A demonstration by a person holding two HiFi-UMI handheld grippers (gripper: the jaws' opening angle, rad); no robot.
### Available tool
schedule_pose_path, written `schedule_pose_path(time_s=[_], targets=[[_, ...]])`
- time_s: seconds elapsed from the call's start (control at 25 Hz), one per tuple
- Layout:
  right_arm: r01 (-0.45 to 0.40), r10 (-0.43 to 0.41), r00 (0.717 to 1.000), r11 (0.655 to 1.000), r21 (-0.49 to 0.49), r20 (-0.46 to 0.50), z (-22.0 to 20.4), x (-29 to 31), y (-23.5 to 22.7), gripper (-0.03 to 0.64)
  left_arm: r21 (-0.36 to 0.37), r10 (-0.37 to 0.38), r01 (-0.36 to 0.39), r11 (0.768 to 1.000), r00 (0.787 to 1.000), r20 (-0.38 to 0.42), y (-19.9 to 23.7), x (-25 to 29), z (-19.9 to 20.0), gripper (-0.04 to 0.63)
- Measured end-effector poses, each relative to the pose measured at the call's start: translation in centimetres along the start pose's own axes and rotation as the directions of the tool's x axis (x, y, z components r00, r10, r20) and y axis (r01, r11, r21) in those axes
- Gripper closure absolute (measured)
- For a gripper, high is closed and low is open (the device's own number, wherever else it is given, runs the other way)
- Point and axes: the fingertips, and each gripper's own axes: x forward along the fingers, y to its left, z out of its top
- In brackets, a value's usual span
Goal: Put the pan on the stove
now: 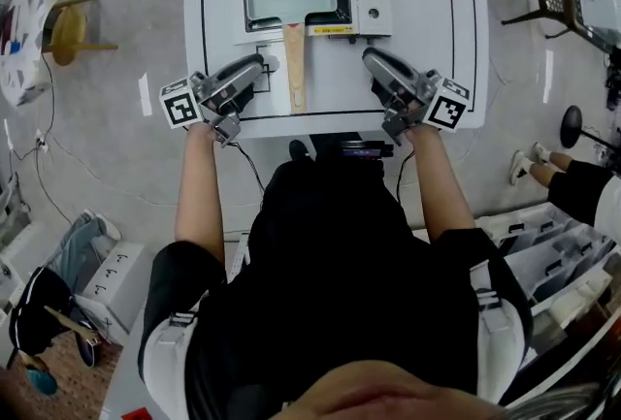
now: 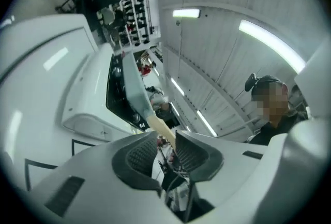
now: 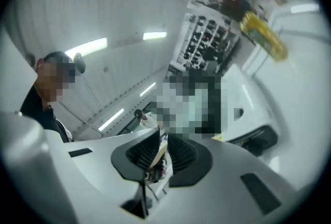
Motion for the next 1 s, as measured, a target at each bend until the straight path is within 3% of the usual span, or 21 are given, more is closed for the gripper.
schedule_pose_path(time_s=[0.12, 0.24, 0.36, 0.52, 0.6, 0.68, 0.76, 0.84, 0.88, 1.0], targets=[[0.102, -0.076, 0.991, 0.964, -0.245, 0.113, 2.0, -3.1, 3.3, 0.568, 0.161, 0.061, -0.087, 0.983, 0.985, 0.162, -2.6, -2.6, 1.9, 0.560], [0.244, -0.153, 0.960, 0.869, -0.431, 0.236, 2.6, -8.2, 6.9, 0.568, 0.351, 0.058, -0.160, 0.923, 0.957, 0.283, -8.3, -3.7, 1.8, 0.576], [0.334, -0.177, 0.934, 0.739, -0.585, 0.310, 1.9, -12.2, 11.6, 0.569, 0.525, 0.073, -0.261, 0.810, 0.934, 0.351, -15.0, -4.6, 0.2, 0.578], [0.429, -0.172, 0.896, 0.570, -0.701, 0.409, 0.4, -15.0, 17.4, 0.569, 0.692, 0.068, -0.359, 0.627, 0.910, 0.410, -22.7, -6.3, -1.8, 0.578], [0.466, -0.165, 0.878, 0.507, -0.725, 0.449, -0.8, -16.8, 20.0, 0.569, 0.747, 0.066, -0.392, 0.537, 0.902, 0.426, -25.9, -7.1, -3.9, 0.578], [0.490, -0.163, 0.866, 0.458, -0.741, 0.472, -2.1, -18.3, 21.9, 0.569, 0.777, 0.060, -0.414, 0.474, 0.896, 0.441, -28.3, -7.6, -5.9, 0.578], [0.503, -0.170, 0.861, 0.425, -0.752, 0.480, -3.1, -19.5, 22.9, 0.575, 0.788, 0.056, -0.442, 0.428, 0.883, 0.465, -29.7, -8.1, -7.4, 0.578], [0.520, -0.185, 0.852, 0.404, -0.753, 0.489, -3.9, -20.8, 23.2, 0.580, 0.776, 0.075, -0.498, 0.386, 0.856, 0.512, -30.3, -8.7, -8.8, 0.578], [0.529, -0.196, 0.847, 0.393, -0.752, 0.494, -4.4, -21.4, 23.1, 0.581, 0.763, 0.088, -0.526, 0.376, 0.840, 0.536, -30.3, -9.0, -9.4, 0.578], [0.549, -0.239, 0.836, 0.372, -0.748, 0.495, -5.8, -23.2, 21.9, 0.583, 0.713, 0.140, -0.580, 0.395, 0.805, 0.577, -29.1, -9.6, -11.6, 0.578]])
